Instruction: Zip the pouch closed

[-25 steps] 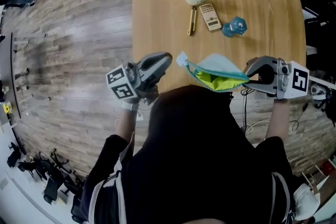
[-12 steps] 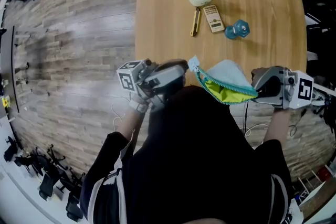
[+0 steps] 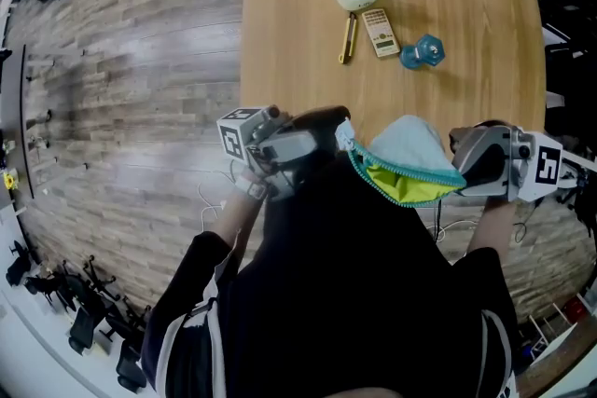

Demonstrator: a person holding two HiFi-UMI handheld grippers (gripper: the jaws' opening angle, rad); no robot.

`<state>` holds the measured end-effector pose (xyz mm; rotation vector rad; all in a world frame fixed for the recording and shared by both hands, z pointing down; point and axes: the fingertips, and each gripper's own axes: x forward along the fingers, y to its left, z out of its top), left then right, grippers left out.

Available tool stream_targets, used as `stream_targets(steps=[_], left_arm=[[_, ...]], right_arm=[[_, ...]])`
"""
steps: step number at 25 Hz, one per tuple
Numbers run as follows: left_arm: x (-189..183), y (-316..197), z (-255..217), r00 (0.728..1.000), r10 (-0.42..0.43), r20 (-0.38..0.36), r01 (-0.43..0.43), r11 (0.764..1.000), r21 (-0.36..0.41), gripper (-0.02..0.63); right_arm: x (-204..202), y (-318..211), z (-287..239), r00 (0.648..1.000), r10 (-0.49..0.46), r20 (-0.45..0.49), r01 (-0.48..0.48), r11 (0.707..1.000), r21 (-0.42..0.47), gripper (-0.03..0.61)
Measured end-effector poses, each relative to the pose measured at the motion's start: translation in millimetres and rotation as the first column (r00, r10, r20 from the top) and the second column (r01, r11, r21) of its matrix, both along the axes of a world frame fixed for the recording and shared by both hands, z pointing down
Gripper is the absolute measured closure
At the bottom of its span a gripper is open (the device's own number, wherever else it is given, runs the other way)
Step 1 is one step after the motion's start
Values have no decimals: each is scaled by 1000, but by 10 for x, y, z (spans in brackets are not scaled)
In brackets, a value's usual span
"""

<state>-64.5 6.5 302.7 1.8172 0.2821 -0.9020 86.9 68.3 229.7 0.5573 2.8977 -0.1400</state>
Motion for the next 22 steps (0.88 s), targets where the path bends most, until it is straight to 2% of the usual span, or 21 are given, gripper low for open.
stream_targets(steps=[3,8,13,16,19,22], left_arm=[[40,45,-76,1000,14,-22,-14,1000,17,310],[64,157,-173,994,93,-63,-90,994,55,312],[-1,129,-205,991,92,-100,-89,995,35,322],[-40,83,-212,988,82,-132,-83,997,5,371],[-31,19,-160,987,70,-145,-74,997,-28,485],[-8,3,-130,989,64,-135,-71,997,-41,511]], right_arm=[[18,11,-23,1000,-3,4,3,1000,17,541],[40,-27,6,1000,17,-15,-17,1000,17,541],[32,-22,20,1000,15,-21,-15,1000,16,541],[25,-36,29,1000,16,-22,-16,1000,9,541],[33,-75,94,999,25,-23,-25,1000,1,541],[37,-80,145,999,31,-21,-31,999,-9,541]])
